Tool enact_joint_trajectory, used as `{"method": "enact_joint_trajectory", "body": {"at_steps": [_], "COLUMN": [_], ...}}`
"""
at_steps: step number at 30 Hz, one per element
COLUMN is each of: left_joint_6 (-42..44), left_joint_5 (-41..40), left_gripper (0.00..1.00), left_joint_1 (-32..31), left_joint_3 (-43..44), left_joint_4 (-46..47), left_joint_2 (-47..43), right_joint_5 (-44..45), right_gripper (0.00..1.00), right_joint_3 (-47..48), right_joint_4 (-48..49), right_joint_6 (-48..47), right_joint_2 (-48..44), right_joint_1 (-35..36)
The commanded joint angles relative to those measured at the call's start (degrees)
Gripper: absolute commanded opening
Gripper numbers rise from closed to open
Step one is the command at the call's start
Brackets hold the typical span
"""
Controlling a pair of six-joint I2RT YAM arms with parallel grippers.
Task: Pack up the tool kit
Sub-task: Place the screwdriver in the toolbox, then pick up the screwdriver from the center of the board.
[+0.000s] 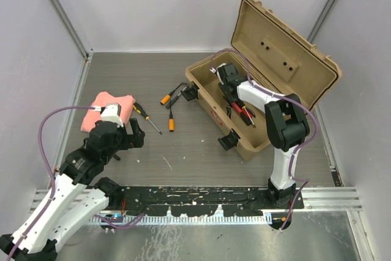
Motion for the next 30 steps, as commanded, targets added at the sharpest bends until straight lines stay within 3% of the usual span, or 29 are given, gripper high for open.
{"method": "enact_joint_trajectory", "body": {"at_steps": [1, 14, 24, 30], "left_joint_6": [-0.20, -0.19, -0.40, -0.45], "left_joint_5": [-0.02, -0.79, -1.74, -2.03], "left_gripper": [0.98, 0.98, 0.98, 0.98], "left_joint_1": [-0.14, -0.13, -0.13, -0.13], "left_joint_3": [0.86, 0.95, 1.47, 1.75], "left_joint_4": [1.25, 0.86, 0.17, -0.04], "left_joint_2": [0.61, 0.89, 2.49, 3.68], "right_joint_5": [-0.03, -7.81, -28.58, -36.29], "right_gripper": [0.42, 0.52, 0.56, 0.65], "right_joint_3": [2.71, 3.77, -5.00, -11.45], "right_joint_4": [0.47, -0.01, 6.43, 13.78], "right_joint_6": [0.97, 3.62, 9.48, 15.03], "right_joint_2": [-4.75, -16.20, -34.40, -43.27], "right_joint_1": [-0.26, -0.22, -0.25, -0.26]}}
